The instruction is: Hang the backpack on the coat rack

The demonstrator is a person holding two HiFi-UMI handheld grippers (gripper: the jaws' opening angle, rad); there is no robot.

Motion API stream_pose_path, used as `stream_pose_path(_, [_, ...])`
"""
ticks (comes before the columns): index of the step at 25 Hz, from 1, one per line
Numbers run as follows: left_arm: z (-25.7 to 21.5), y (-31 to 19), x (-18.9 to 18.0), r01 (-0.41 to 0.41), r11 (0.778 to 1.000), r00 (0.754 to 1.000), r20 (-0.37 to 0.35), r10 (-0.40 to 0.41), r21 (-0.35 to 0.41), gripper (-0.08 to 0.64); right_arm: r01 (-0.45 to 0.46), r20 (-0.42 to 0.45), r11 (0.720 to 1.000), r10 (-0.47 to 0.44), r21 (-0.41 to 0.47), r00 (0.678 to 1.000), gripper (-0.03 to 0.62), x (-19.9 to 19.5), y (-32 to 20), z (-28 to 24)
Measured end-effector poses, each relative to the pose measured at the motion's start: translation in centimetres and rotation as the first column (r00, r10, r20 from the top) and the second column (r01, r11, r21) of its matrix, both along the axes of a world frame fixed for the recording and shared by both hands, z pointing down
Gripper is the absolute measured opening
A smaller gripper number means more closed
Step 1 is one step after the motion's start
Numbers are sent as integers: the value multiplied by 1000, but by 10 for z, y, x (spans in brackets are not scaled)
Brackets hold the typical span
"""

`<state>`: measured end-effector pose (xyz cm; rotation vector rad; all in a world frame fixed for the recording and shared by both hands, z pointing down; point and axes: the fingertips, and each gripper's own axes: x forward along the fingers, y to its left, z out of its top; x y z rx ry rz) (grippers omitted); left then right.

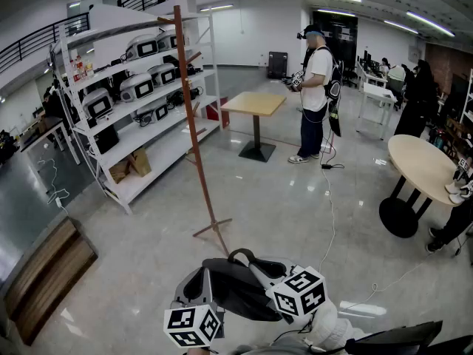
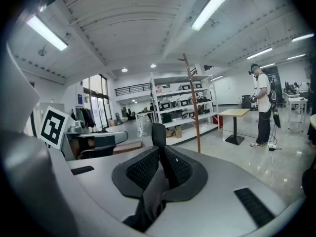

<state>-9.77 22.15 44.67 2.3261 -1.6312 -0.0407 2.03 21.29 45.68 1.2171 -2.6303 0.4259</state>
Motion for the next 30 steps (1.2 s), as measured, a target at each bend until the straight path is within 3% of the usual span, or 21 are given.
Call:
stream_pose_path(13, [8,-16,-15,-1,1000,1000,-18,1,-11,0,-28,-4,1000,28,5,1000,41,-9,-18,1])
stream_pose_path(30, [16,-92,-16,41,999,999,-2,-41,-16,0,18,8,1000,-18,-3,1000,41,-9,-100,11])
